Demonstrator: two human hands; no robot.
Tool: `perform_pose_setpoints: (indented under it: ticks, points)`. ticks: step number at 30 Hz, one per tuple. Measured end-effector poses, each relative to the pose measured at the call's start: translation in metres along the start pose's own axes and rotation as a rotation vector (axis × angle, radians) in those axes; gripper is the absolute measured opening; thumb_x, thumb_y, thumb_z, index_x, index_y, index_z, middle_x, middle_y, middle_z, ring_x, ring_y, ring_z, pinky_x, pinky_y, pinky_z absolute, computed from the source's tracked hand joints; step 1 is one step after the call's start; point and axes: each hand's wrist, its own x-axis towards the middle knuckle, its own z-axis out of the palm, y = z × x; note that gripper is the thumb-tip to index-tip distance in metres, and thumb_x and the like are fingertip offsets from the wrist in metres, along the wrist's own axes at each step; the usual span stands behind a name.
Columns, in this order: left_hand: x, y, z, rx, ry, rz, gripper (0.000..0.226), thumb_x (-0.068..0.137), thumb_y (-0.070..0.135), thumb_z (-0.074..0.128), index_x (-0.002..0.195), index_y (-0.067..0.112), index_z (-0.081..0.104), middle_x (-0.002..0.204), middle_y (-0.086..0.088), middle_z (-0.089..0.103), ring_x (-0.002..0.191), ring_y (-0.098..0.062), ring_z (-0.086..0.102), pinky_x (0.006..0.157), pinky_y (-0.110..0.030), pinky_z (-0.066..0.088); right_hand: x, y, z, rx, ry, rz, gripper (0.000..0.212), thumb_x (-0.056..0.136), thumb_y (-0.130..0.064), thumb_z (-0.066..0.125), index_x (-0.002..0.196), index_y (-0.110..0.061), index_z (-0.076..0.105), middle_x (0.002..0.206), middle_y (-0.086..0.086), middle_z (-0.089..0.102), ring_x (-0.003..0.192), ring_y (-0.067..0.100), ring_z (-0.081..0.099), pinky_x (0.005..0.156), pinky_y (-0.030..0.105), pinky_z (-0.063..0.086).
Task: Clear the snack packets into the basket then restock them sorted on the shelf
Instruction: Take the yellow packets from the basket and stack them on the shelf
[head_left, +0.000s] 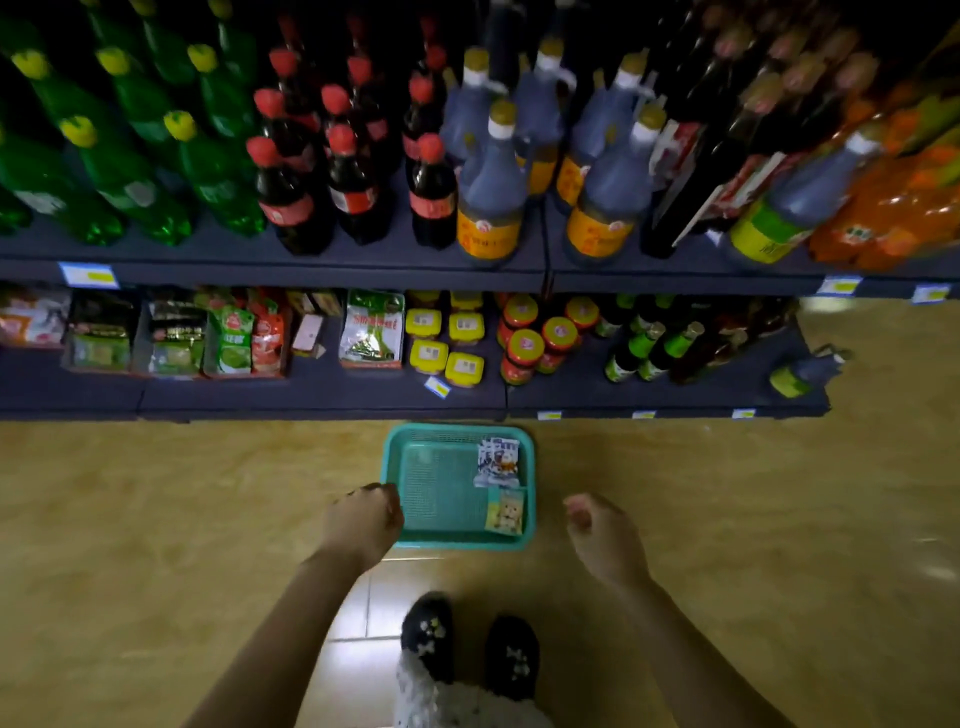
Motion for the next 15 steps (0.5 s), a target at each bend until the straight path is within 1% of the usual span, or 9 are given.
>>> perform_pose_setpoints:
  ticks: [3, 6, 8, 10, 11, 13, 15]
  points:
    - [0.038, 0.008, 0.053, 0.051, -0.056, 0.013, 0.026, 0.093, 0.028, 0.039, 0.11, 0.018, 0.057, 0.118, -0.003, 0.064, 0.104, -0.024, 0.062, 0.082, -0.032, 0.049, 0.039, 0.03, 0.041, -0.005, -0.058, 0.023, 0.024, 0.092, -0.016, 0.053, 0.114, -0.013, 0.061, 0.113, 0.001, 0.067, 0.101, 0.015, 0.062, 0.073, 0.018, 0.041]
    - [0.087, 0.011, 0.117, 0.084, -0.07, 0.021, 0.026, 0.093, 0.028, 0.037, 0.108, 0.017, 0.056, 0.116, -0.004, 0.064, 0.104, -0.026, 0.062, 0.082, -0.033, 0.049, 0.089, 0.069, 0.102, -0.001, -0.121, 0.04, 0.024, 0.094, -0.016, 0.048, 0.114, -0.011, 0.06, 0.112, 0.005, 0.067, 0.1, 0.017, 0.062, 0.071, 0.018, 0.043]
    - [0.123, 0.01, 0.167, 0.089, -0.074, 0.033, 0.025, 0.093, 0.028, 0.038, 0.106, 0.018, 0.057, 0.115, -0.004, 0.065, 0.105, -0.027, 0.062, 0.081, -0.033, 0.049, 0.129, 0.102, 0.15, -0.012, -0.165, 0.036, 0.023, 0.096, -0.017, 0.045, 0.113, -0.011, 0.059, 0.111, 0.005, 0.067, 0.097, 0.015, 0.063, 0.066, 0.014, 0.045]
    - [0.161, 0.005, 0.219, 0.065, -0.075, 0.05, 0.023, 0.091, 0.028, 0.039, 0.102, 0.019, 0.057, 0.113, -0.004, 0.066, 0.105, -0.028, 0.062, 0.081, -0.034, 0.049, 0.168, 0.134, 0.195, -0.032, -0.189, 0.025, 0.022, 0.096, -0.017, 0.043, 0.112, -0.011, 0.057, 0.113, 0.006, 0.065, 0.097, 0.014, 0.063, 0.068, 0.014, 0.048]
    - [0.181, 0.002, 0.246, 0.054, -0.071, 0.064, 0.023, 0.09, 0.028, 0.04, 0.101, 0.019, 0.057, 0.112, -0.005, 0.066, 0.104, -0.028, 0.062, 0.081, -0.035, 0.049, 0.187, 0.15, 0.215, -0.036, -0.188, 0.021, 0.023, 0.096, -0.015, 0.043, 0.115, -0.011, 0.055, 0.116, 0.007, 0.063, 0.1, 0.014, 0.062, 0.07, 0.014, 0.047]
    - [0.218, -0.003, 0.296, 0.031, -0.064, 0.075, 0.022, 0.089, 0.027, 0.041, 0.099, 0.019, 0.059, 0.111, -0.006, 0.066, 0.104, -0.03, 0.062, 0.081, -0.036, 0.049, 0.227, 0.178, 0.254, -0.026, -0.174, 0.002, 0.031, 0.096, -0.012, 0.043, 0.126, -0.009, 0.047, 0.124, 0.009, 0.058, 0.108, 0.017, 0.059, 0.076, 0.014, 0.045]
    - [0.252, -0.007, 0.342, -0.008, -0.056, 0.072, 0.021, 0.089, 0.026, 0.043, 0.098, 0.017, 0.06, 0.11, -0.006, 0.067, 0.103, -0.031, 0.062, 0.08, -0.036, 0.048, 0.262, 0.201, 0.29, -0.023, -0.147, 0.0, 0.039, 0.096, -0.013, 0.044, 0.134, -0.006, 0.039, 0.13, 0.01, 0.054, 0.115, 0.02, 0.056, 0.081, 0.015, 0.04]
